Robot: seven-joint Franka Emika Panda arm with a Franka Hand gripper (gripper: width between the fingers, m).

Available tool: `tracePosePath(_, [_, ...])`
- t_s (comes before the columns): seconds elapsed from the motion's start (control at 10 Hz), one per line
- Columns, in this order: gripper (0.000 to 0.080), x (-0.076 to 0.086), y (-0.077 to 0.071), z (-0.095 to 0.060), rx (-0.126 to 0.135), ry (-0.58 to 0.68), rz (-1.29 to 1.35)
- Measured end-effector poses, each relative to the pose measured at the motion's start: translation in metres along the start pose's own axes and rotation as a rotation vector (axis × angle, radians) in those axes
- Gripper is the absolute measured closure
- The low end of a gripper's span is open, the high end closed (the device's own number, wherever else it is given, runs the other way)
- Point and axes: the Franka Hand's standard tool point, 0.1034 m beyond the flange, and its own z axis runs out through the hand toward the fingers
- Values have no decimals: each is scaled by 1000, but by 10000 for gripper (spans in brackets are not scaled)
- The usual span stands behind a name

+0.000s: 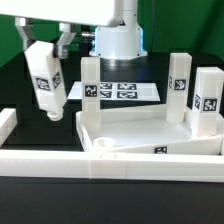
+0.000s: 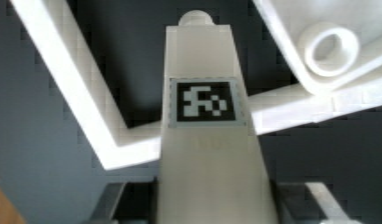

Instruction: Assemble desk

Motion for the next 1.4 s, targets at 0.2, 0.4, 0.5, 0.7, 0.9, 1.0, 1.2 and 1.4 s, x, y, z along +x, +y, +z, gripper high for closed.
tracePosePath(0.2, [509,2,-16,-2,2,9,-22])
tracePosePath(0.4, [509,3,-13,0,0,26,-19])
tracePosePath(0.5, [509,7,-14,-1,-1,53,-21])
tracePosePath(0.7, [509,18,-30,-9,8,235,-42])
tracePosePath(0.9, [509,16,-44,-13,14,311,-107])
tracePosePath(1.0, [509,16,-43,-13,13,311,-104])
tracePosePath(1.2, [509,16,-43,-12,13,311,-105])
tracePosePath(1.4, [509,16,-27,-17,19,363,-128])
